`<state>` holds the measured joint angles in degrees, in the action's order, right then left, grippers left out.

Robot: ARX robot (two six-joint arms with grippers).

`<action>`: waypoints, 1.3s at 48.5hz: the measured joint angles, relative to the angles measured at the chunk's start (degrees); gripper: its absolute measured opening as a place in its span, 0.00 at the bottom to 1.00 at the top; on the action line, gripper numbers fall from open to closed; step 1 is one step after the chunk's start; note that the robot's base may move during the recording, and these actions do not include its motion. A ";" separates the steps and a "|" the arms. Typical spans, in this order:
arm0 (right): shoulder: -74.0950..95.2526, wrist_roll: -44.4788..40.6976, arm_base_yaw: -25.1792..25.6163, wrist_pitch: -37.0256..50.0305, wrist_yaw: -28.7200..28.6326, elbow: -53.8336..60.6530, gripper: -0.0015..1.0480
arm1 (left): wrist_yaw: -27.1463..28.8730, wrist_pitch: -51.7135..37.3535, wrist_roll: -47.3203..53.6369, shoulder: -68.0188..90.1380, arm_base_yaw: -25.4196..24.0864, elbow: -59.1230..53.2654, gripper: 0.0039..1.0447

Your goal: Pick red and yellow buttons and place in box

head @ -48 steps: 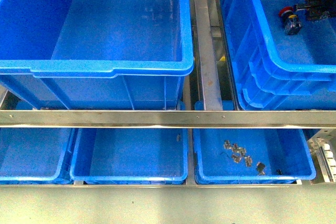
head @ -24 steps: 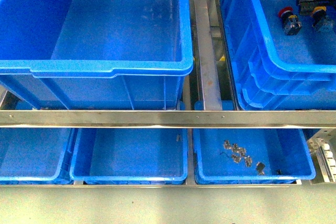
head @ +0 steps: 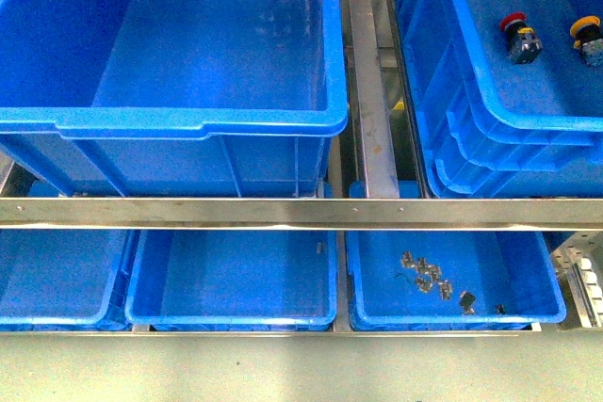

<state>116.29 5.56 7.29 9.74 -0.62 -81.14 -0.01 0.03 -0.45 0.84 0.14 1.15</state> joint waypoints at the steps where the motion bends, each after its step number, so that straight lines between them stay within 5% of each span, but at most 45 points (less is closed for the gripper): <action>1: -3.85 2.01 -0.17 1.27 -0.37 5.55 0.94 | 0.00 0.00 0.00 0.00 0.00 0.00 0.93; 7: -22.82 13.90 -0.87 3.30 3.76 31.71 0.94 | 0.00 0.00 0.00 0.00 0.00 0.00 0.93; 15: -34.60 22.32 -1.46 1.27 8.72 42.71 0.93 | 0.00 0.00 0.00 0.00 0.00 0.00 0.93; 21: -34.23 9.73 -0.87 30.93 -3.54 52.92 0.76 | 0.04 0.00 0.00 0.00 0.00 0.00 0.93; 27: -37.46 -0.68 -2.32 47.25 -4.68 61.53 0.54 | 0.02 0.00 0.00 0.00 0.00 0.00 0.93; 39: -49.70 -4.83 -6.19 45.68 0.26 70.99 0.04 | 0.00 0.00 0.00 0.00 0.00 0.00 0.93; 47: -53.92 -5.22 -7.06 46.90 0.66 75.69 0.04 | 0.00 0.00 0.00 0.00 0.00 0.00 0.93; 63: -69.61 -5.22 -7.17 34.58 0.63 79.76 0.04 | 0.02 0.00 0.00 0.00 0.00 0.00 0.93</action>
<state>46.68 0.34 0.12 44.31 0.01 -1.39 0.01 0.03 -0.45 0.84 0.14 1.15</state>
